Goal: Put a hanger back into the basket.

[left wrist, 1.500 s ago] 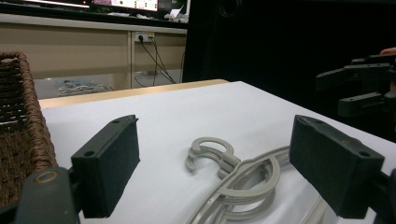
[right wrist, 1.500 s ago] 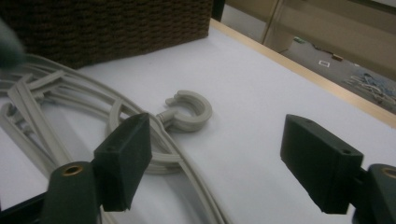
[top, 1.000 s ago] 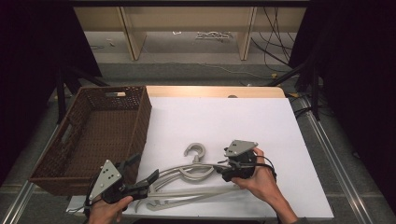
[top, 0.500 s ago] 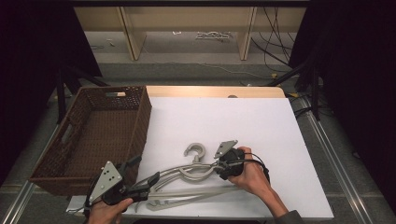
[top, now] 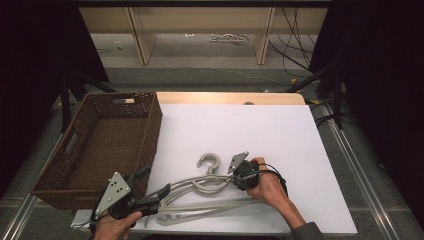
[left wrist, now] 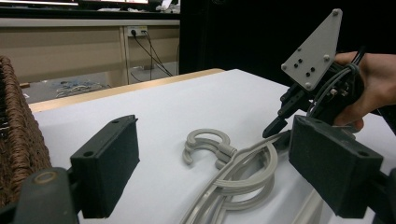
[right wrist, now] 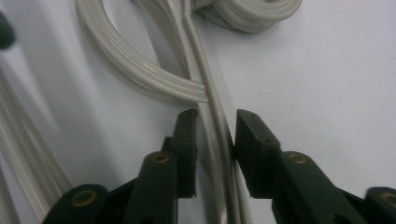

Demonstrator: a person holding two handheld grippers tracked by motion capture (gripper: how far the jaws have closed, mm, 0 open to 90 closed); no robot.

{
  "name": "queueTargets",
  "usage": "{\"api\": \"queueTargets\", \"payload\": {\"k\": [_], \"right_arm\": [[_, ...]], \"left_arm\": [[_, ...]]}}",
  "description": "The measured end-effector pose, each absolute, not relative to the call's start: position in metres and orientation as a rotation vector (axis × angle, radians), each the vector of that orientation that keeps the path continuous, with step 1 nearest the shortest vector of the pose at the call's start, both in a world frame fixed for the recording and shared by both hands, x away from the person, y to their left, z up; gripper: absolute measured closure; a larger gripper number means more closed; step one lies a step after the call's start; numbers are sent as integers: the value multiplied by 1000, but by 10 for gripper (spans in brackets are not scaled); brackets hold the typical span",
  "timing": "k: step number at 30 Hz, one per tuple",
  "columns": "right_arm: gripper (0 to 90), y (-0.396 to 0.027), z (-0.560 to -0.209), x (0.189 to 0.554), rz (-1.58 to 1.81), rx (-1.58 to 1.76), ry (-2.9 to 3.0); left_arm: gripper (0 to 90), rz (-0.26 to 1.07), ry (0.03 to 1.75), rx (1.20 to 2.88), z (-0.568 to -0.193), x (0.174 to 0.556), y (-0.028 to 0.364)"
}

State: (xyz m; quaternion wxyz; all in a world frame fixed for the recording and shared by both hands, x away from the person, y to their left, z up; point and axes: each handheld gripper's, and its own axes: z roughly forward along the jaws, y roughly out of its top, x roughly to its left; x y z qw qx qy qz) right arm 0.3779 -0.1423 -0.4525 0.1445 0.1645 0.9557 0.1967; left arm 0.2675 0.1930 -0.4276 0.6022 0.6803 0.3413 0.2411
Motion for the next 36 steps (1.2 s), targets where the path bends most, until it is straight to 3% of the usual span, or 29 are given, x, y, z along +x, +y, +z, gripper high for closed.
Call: {"api": "queueTargets", "payload": {"k": [11, 36], "right_arm": [[807, -147, -450, 376, 535, 277, 2765], [819, -144, -429, 366, 479, 176, 2708]], "left_arm": [[158, 562, 788, 1582, -428, 267, 192], [157, 549, 780, 1587, -428, 270, 190]]}}
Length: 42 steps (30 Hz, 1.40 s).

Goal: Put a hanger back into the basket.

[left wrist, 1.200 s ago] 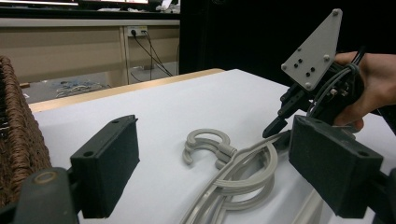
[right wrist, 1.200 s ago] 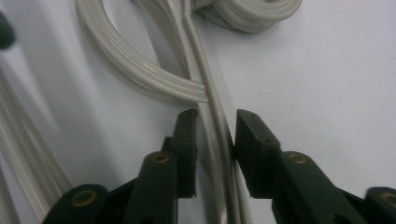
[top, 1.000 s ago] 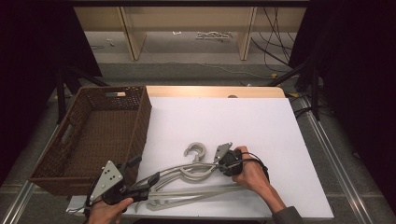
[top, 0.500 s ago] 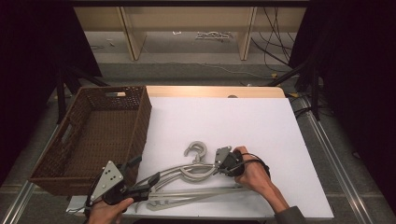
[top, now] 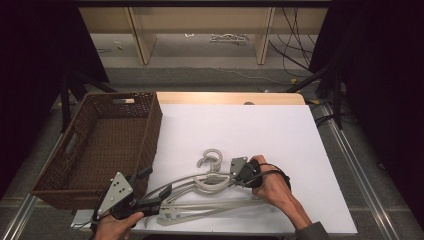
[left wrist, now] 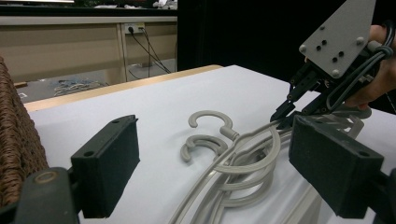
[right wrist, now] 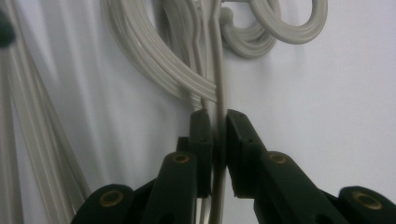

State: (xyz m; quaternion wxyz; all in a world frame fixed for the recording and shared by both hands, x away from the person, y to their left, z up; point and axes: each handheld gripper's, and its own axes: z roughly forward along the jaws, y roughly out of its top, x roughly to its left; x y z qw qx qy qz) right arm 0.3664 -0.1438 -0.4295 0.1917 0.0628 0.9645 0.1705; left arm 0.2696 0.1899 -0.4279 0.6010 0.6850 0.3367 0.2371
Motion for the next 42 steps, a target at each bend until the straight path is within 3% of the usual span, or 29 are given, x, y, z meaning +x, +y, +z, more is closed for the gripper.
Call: {"api": "queueTargets", "payload": {"k": [12, 24, 36, 37, 38, 42], "right_arm": [[820, -148, -408, 355, 537, 134, 2632], [819, -147, -389, 344, 559, 35, 2577], [819, -146, -383, 342, 565, 7, 2556], [819, -146, -383, 342, 565, 7, 2556], [819, -146, -383, 343, 564, 0, 2556], [818, -146, -383, 340, 562, 24, 2569]], "left_arm": [[203, 516, 810, 1792, -423, 303, 154], [403, 435, 730, 2024, -418, 334, 107], [612, 406, 633, 2195, -423, 347, 93], [612, 406, 626, 2201, -424, 348, 91], [691, 410, 602, 2237, -424, 349, 91], [734, 479, 512, 2318, -422, 350, 87]]}}
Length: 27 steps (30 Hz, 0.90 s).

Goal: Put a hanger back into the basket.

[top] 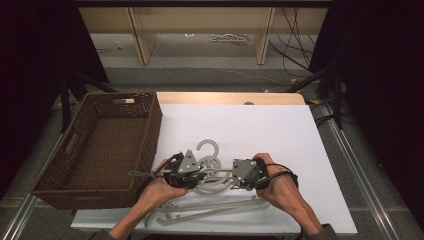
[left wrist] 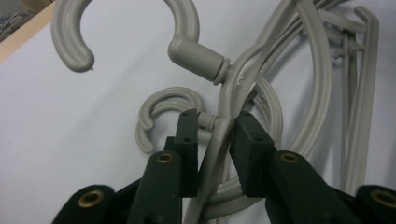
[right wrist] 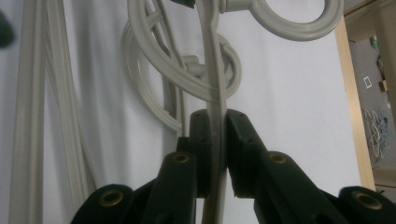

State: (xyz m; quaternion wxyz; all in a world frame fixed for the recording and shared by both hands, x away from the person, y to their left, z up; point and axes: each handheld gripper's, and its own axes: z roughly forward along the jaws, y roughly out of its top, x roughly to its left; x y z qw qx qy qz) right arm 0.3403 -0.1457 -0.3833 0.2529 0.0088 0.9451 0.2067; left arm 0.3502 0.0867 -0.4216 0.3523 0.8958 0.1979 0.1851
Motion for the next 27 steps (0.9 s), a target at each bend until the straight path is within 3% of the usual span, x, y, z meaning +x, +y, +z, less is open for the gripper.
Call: {"api": "queueTargets", "payload": {"k": [9, 10, 12, 13, 14, 16, 22, 27], "right_arm": [[787, -150, -378, 344, 636, 30, 2534], [704, -151, -376, 345, 671, 79, 2507], [658, -152, -375, 346, 692, 116, 2496], [557, -155, -370, 347, 748, 208, 2460], [557, -155, -370, 347, 748, 208, 2460], [425, -159, -362, 346, 876, 356, 2405], [317, -172, -348, 344, 1075, 515, 2281], [296, -182, -342, 339, 1179, 582, 2225]], "left_arm": [[791, 516, 406, 2350, -401, 340, 90], [802, 534, 407, 2349, -400, 339, 91], [814, 550, 405, 2349, -396, 338, 94], [818, 559, 423, 2339, -392, 337, 98], [821, 559, 423, 2339, -392, 337, 98], [821, 525, 505, 2295, -387, 341, 105], [822, 499, 591, 2238, -380, 346, 118], [821, 480, 637, 2189, -370, 347, 125]]}}
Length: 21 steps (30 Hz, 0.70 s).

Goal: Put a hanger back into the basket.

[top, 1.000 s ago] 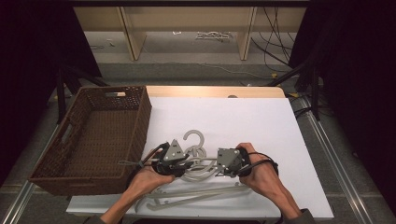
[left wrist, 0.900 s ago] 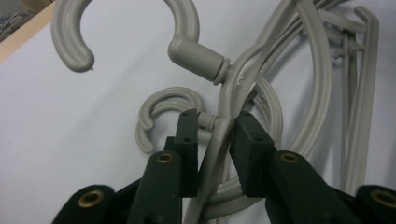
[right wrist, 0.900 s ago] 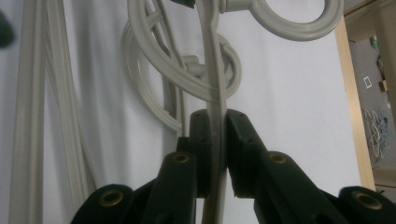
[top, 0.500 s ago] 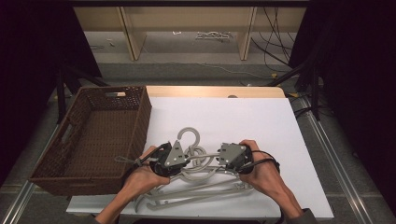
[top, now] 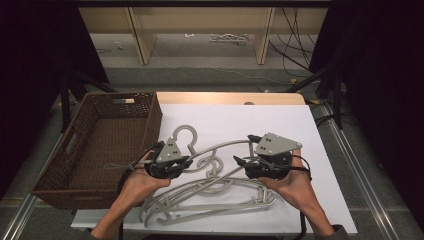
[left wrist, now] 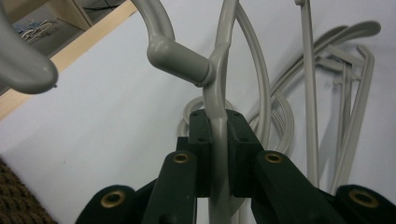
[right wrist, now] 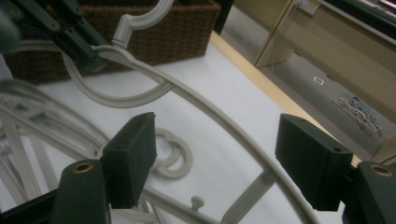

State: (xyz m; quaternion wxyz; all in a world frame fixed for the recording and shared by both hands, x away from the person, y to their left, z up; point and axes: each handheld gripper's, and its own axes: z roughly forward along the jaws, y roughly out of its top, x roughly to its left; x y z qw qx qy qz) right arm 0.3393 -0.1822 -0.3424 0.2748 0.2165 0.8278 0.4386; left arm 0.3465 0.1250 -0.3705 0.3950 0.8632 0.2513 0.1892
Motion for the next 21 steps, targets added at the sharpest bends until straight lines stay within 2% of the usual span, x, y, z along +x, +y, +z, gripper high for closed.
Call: {"api": "queueTargets", "payload": {"k": [10, 21], "right_arm": [[271, -192, -340, 324, 1285, 634, 2181], [246, -192, -360, 316, 1322, 655, 2206]], "left_arm": [[821, 434, 667, 2089, -338, 354, 138], [821, 453, 705, 2059, -292, 370, 150]]}}
